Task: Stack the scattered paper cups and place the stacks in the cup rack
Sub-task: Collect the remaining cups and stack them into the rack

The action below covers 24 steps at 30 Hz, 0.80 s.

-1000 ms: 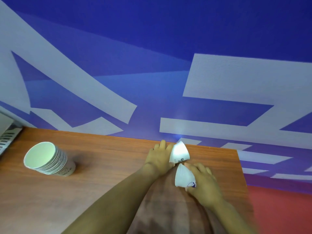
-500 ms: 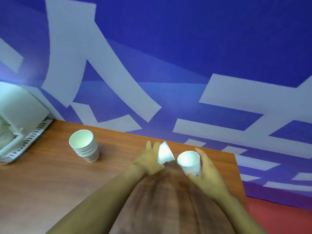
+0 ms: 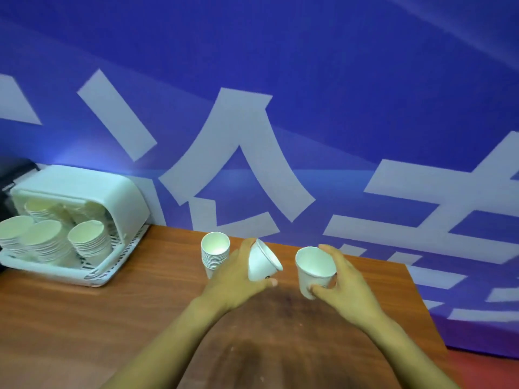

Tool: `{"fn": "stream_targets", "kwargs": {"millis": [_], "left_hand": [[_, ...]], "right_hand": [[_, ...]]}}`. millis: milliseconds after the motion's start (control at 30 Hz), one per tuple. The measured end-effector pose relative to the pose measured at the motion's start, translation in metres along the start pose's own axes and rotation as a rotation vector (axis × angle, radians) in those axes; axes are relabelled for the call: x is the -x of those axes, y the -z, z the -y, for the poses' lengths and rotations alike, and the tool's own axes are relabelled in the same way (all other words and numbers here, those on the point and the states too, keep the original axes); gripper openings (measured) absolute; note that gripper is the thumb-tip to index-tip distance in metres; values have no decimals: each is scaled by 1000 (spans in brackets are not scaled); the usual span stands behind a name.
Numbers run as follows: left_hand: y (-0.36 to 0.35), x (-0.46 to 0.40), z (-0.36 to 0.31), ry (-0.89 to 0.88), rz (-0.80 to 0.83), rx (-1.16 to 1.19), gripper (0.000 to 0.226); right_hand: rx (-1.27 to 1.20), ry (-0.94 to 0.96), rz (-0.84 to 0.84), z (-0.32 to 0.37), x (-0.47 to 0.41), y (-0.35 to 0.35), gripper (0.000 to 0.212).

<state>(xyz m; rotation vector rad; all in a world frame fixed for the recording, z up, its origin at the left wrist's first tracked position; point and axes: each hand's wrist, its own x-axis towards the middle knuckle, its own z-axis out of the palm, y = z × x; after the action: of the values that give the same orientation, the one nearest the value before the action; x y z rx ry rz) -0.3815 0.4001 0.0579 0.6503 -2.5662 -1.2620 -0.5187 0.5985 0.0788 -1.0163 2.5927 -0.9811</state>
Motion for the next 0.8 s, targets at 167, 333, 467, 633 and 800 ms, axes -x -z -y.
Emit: {"fn": "stream_targets", "kwargs": {"millis": [167, 333, 467, 633, 800], "left_hand": [[90, 40, 45, -65, -68, -67, 71], [176, 72, 118, -74, -207, -110, 63], [217, 93, 171, 48, -185, -32, 62], [237, 93, 189, 65, -186, 36, 69], [232, 90, 201, 89, -154, 16, 66]], "right_hand": [[-24, 7, -49, 80, 13, -59, 81], [-83, 15, -9, 155, 20, -129, 74], [-122, 14, 1, 201, 27, -166, 71], [-71, -8, 10, 231, 20, -184, 76], [-58, -22, 51, 230, 4, -195, 77]]}}
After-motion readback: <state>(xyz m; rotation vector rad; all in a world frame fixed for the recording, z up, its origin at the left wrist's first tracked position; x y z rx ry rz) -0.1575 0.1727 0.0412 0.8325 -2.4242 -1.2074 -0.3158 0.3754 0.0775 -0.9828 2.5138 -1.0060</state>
